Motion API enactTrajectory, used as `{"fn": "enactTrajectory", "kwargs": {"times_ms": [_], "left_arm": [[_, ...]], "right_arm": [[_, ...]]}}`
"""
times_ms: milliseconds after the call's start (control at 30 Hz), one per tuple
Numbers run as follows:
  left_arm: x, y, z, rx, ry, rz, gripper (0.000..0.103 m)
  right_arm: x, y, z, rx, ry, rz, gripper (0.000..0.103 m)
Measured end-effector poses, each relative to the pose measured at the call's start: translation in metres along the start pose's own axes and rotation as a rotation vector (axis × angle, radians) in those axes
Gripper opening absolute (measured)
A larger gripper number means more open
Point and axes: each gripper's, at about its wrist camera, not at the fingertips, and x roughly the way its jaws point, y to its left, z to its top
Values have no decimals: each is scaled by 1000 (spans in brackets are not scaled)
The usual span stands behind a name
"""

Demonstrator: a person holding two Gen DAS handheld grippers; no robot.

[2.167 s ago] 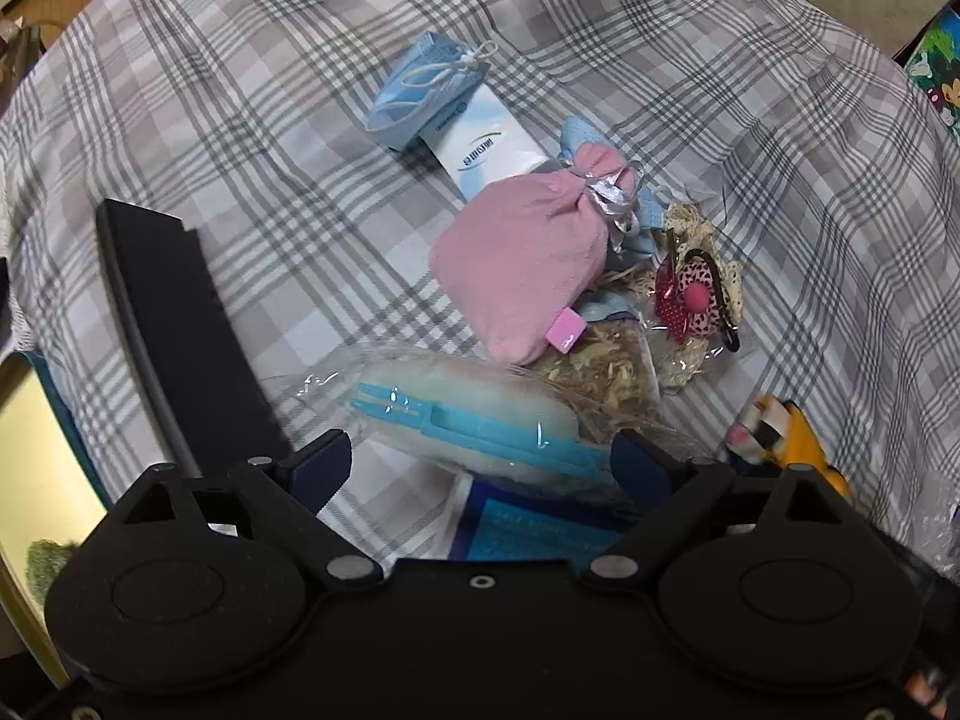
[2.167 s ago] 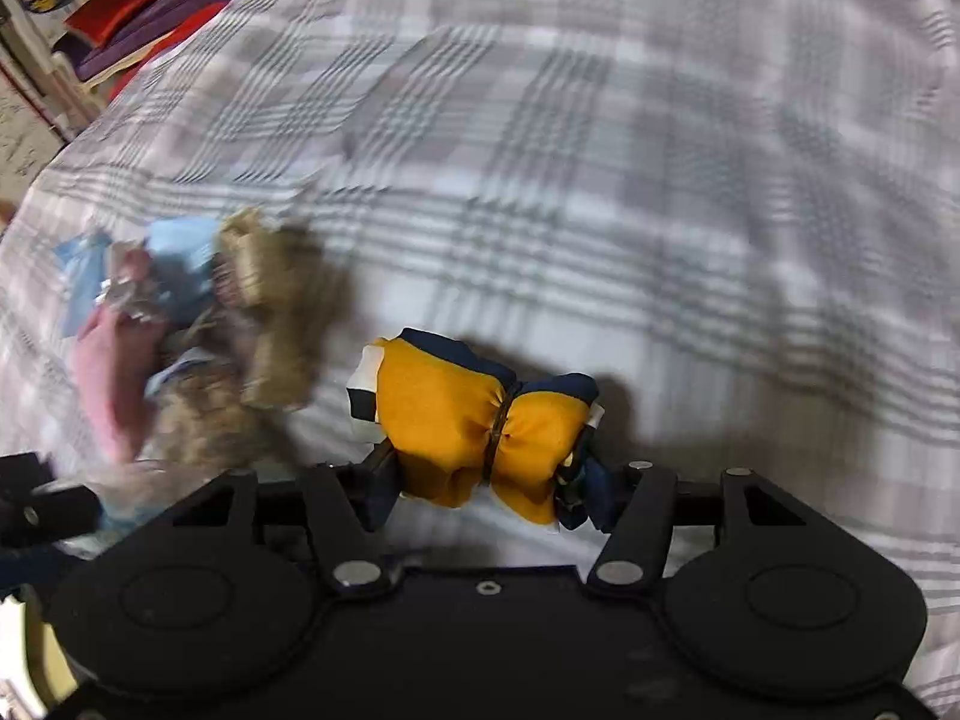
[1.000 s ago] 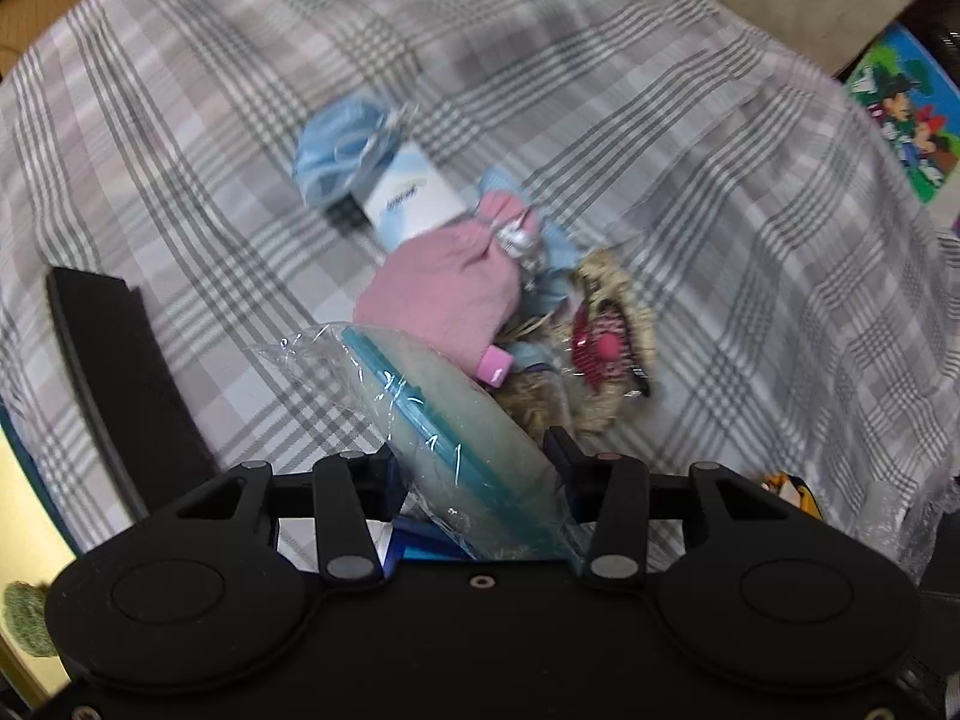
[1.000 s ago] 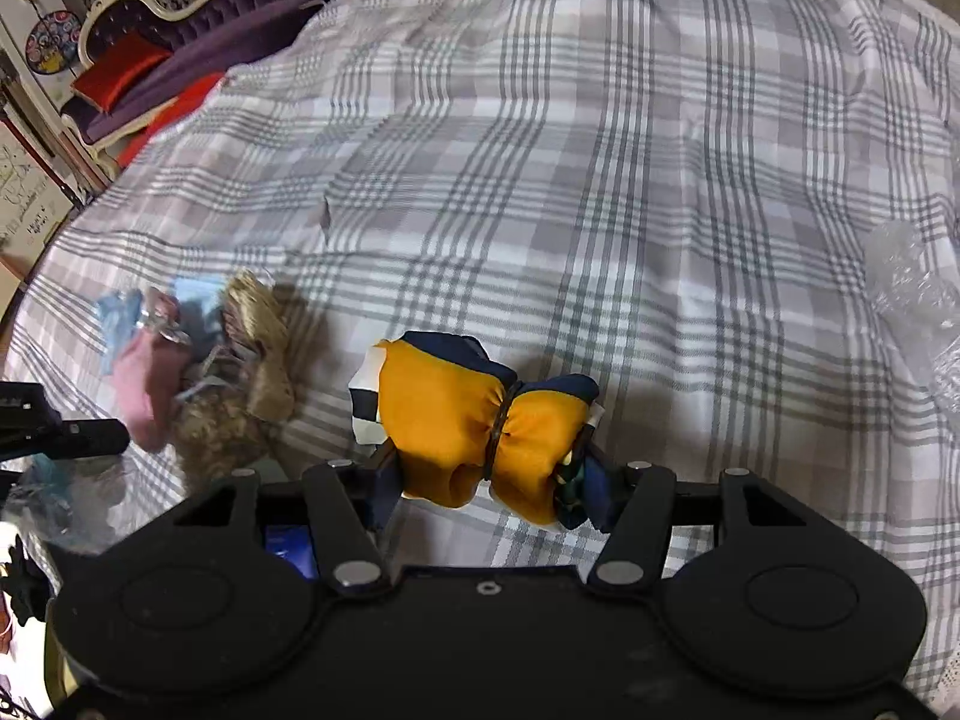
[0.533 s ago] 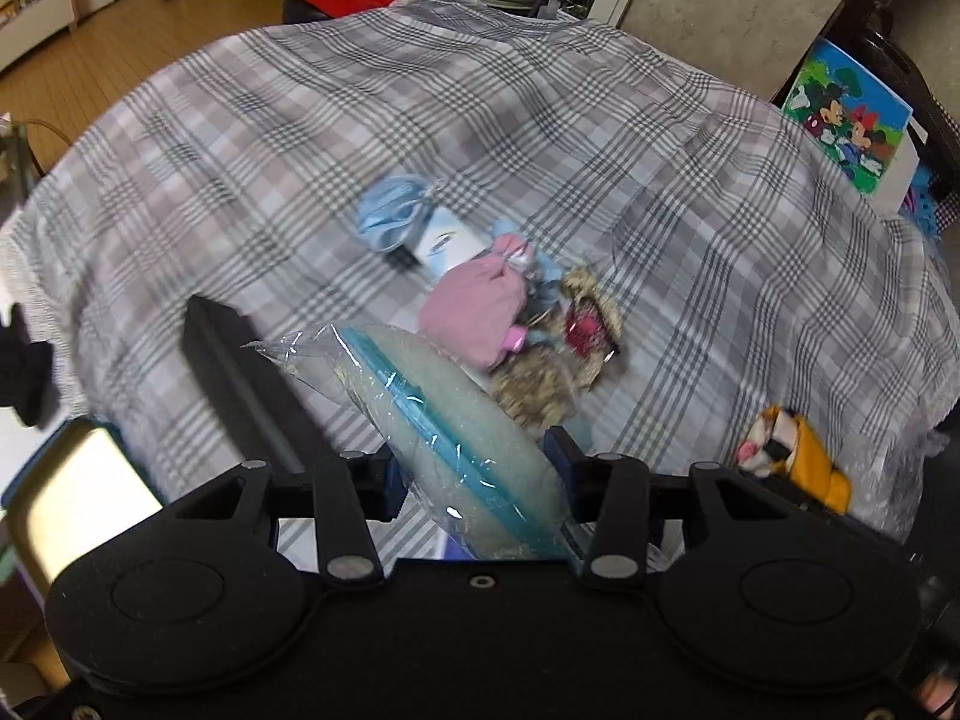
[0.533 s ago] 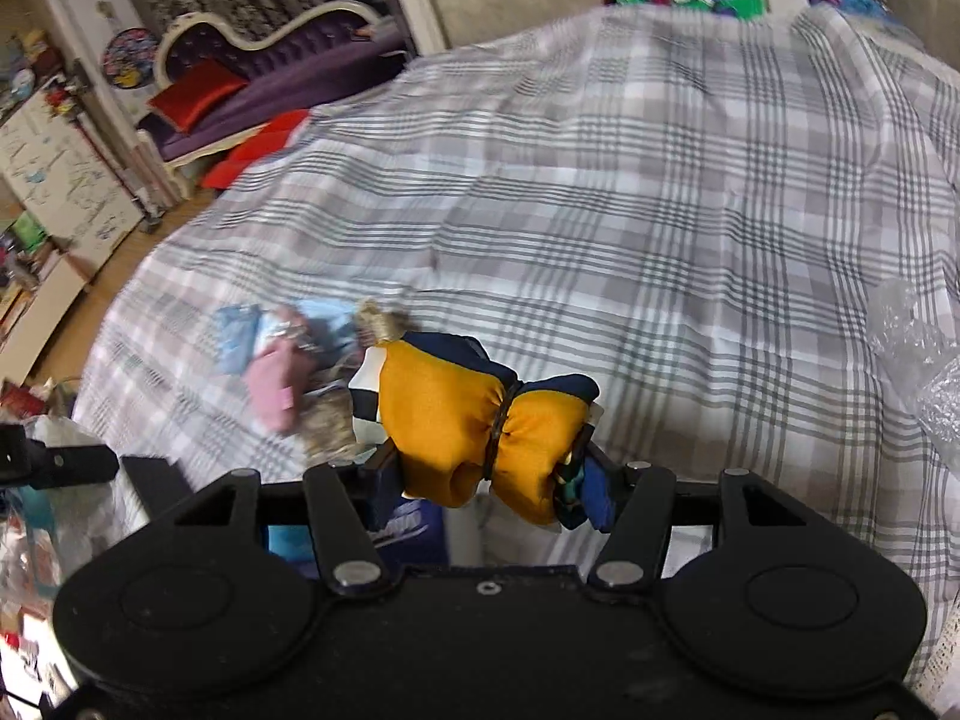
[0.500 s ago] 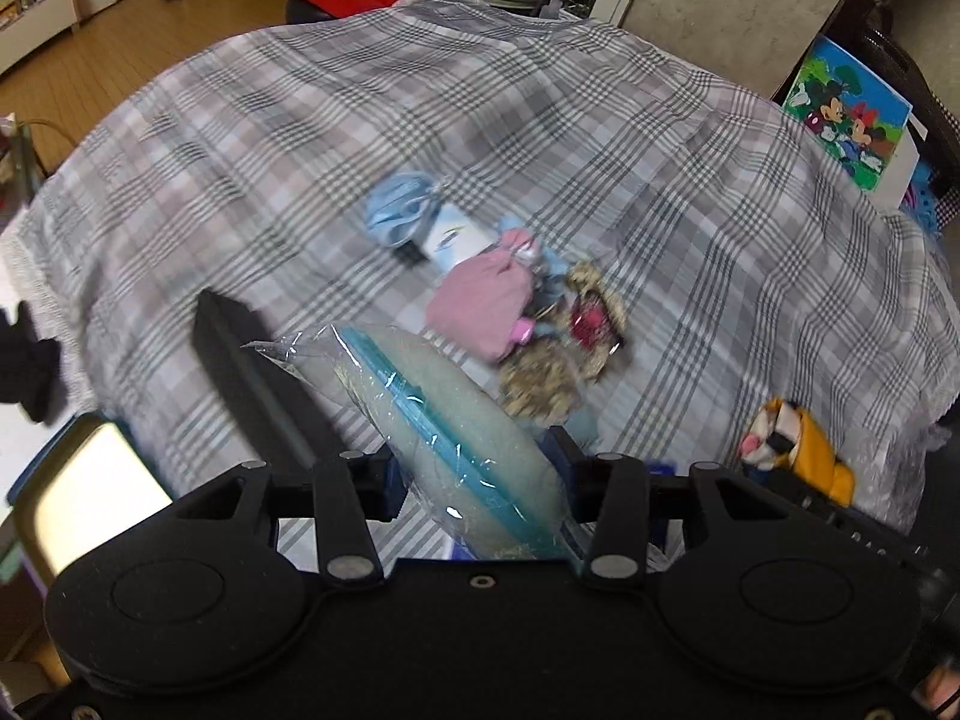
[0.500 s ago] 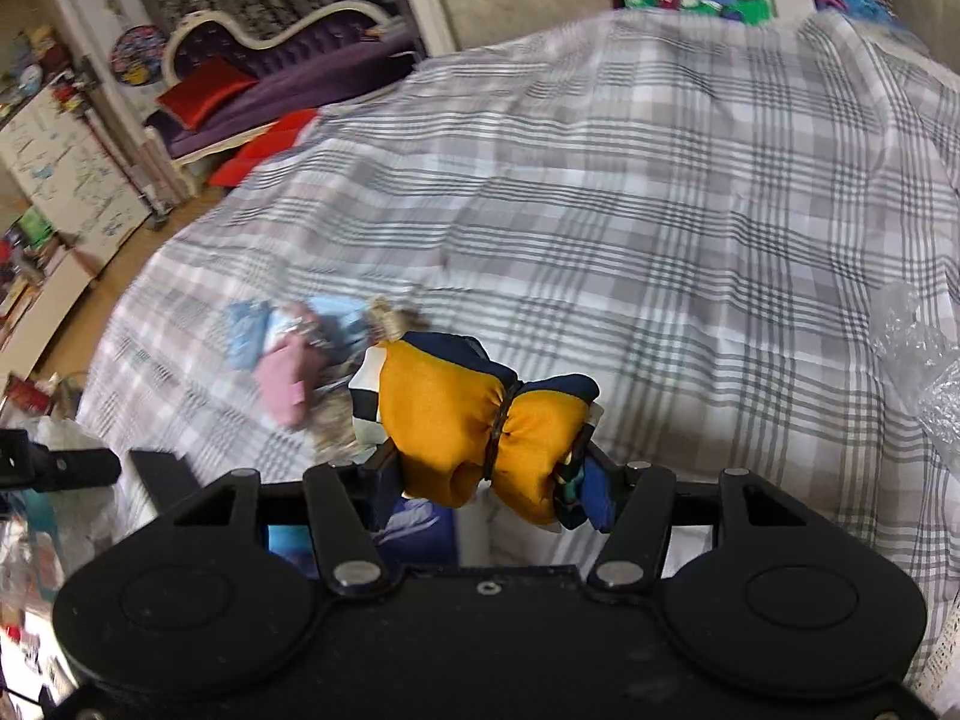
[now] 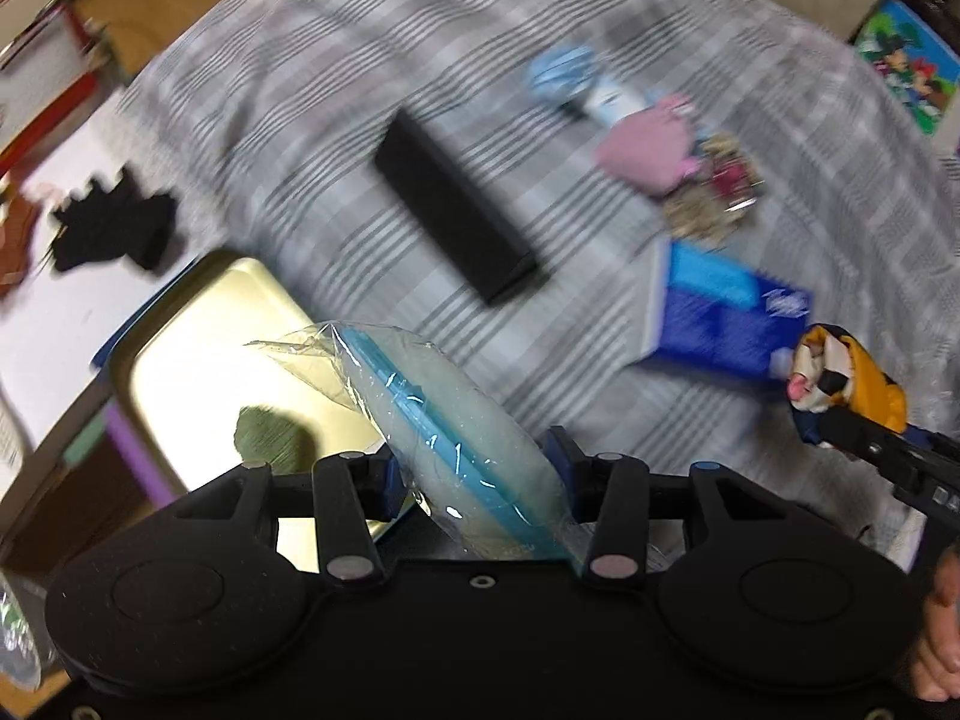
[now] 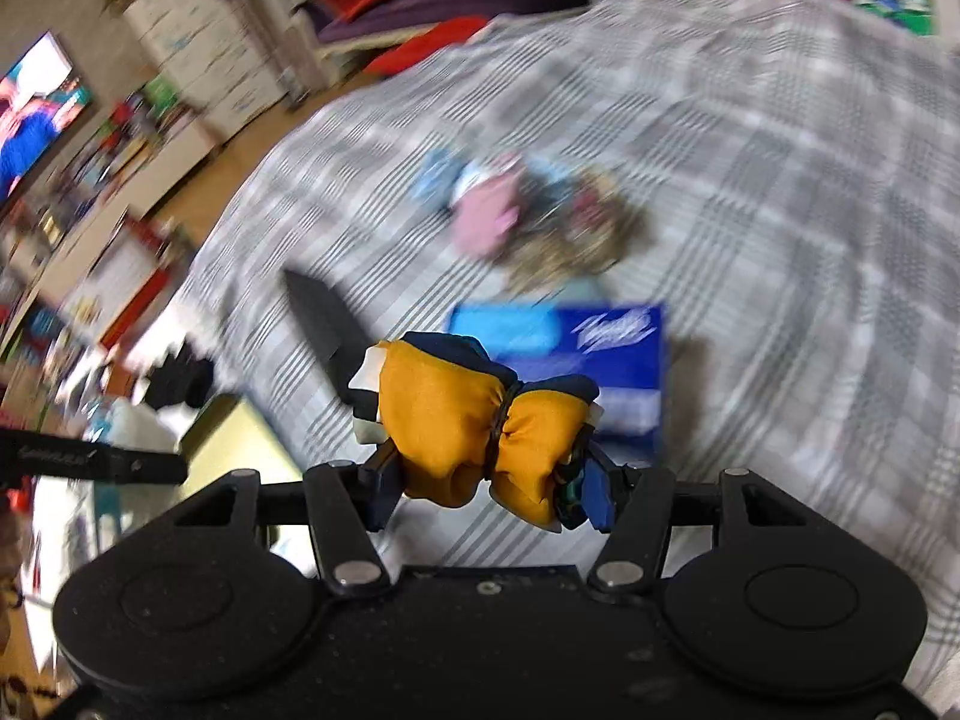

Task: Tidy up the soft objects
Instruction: 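Carry both items to the gold tray and release them inside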

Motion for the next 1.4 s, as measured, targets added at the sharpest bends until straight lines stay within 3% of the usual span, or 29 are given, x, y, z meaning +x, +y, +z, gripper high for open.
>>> {"fn": "enactTrajectory", "kwargs": {"times_ms": [367,600,767,867,1000,1400], "left_arm": [[40,102,-22,-200,68,97,46],[61,161,-12,-343,35,217,46],[79,190,5,-419,28,251,47],[89,201,17,-439,20,268,51],[98,211,25,-454,21,292,73],[108,215,18,-463,66,265,73]], "right_arm": [[58,101,-49,-222,216,70,58],[92,159,-68,-343,316,108,58],[117,196,-69,-414,365,120,58],[131,214,-70,-450,387,133,58],[142,231,-72,-471,413,158,58],[173,256,-67,-462,423,189,63]]}}
